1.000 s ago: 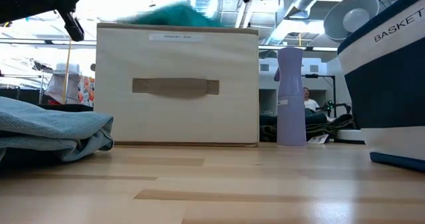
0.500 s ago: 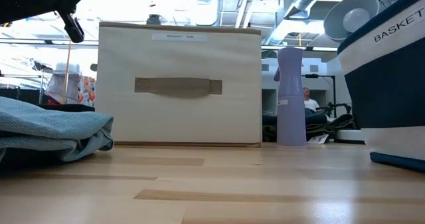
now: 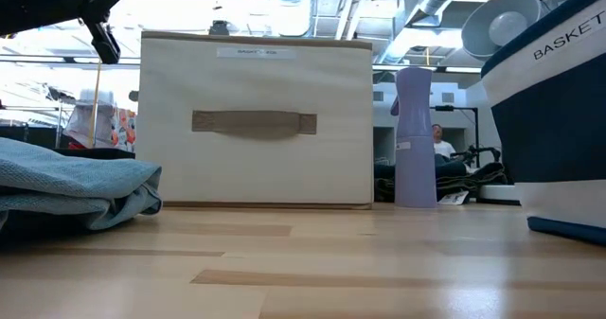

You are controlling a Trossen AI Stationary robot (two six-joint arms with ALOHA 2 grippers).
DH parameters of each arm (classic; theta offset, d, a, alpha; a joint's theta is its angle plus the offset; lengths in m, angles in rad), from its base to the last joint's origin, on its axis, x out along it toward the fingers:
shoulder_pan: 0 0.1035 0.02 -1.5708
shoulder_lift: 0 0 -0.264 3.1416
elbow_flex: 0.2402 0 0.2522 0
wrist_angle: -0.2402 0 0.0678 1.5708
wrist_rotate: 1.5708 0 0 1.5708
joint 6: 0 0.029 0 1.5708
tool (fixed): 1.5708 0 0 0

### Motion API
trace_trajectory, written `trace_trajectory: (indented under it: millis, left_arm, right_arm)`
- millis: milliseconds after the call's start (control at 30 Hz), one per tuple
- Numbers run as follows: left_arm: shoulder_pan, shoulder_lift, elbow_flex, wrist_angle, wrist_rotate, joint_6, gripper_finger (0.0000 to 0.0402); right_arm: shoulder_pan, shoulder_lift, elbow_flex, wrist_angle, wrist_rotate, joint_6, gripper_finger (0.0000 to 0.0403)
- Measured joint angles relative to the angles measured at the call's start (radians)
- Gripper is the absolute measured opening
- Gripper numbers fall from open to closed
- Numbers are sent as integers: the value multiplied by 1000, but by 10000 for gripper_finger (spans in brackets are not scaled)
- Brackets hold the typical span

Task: Sort clothes
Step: Put the blue pants into the laundry organizer

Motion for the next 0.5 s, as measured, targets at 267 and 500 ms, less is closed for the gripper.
trace_trajectory:
  millis: [267, 500]
  left_arm:
    - [0, 0, 0, -8, 0, 0, 11]
    - [0, 0, 0, -22, 3, -12, 11]
  right_arm:
    - [71, 116, 23, 99, 6, 5, 223]
    - [53, 334, 282, 12, 11, 7, 223]
